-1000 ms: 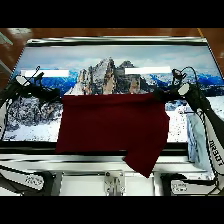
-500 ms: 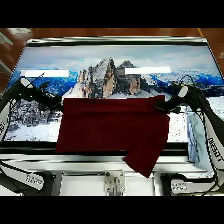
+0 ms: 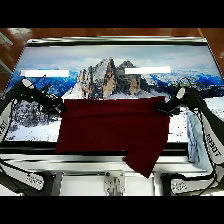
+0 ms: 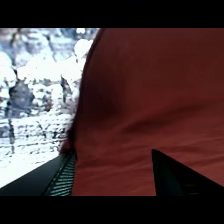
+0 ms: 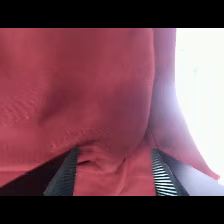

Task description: Fold the shirts.

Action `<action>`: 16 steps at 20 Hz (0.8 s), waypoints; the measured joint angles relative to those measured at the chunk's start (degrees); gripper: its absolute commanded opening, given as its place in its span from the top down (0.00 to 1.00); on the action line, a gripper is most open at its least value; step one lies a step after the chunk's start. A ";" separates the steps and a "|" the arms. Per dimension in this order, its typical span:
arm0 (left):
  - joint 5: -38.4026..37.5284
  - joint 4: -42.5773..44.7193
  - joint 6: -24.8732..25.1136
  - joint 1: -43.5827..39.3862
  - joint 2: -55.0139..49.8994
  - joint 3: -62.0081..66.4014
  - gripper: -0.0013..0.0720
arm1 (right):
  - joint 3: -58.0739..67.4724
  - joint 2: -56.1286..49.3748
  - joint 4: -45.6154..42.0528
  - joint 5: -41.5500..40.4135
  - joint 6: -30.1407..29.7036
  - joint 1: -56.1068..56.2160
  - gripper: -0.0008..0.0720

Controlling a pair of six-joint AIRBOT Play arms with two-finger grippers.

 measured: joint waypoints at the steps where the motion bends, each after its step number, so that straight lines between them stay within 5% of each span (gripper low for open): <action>1: -0.59 0.00 -0.26 0.02 0.17 0.00 0.22 | 0.55 0.92 -0.02 0.59 -0.55 0.00 0.19; 9: -9.53 4.68 4.13 5.35 10.25 -4.37 0.21 | 1.75 14.25 -9.05 18.34 -7.32 -8.96 0.19; 12: -10.45 5.77 7.43 12.13 17.64 -16.33 0.07 | -2.99 17.38 -5.49 23.98 -11.23 -18.34 0.19; 16: -7.69 3.72 11.30 22.10 24.04 -33.18 0.08 | -10.25 19.69 3.80 26.16 -16.11 -26.32 0.19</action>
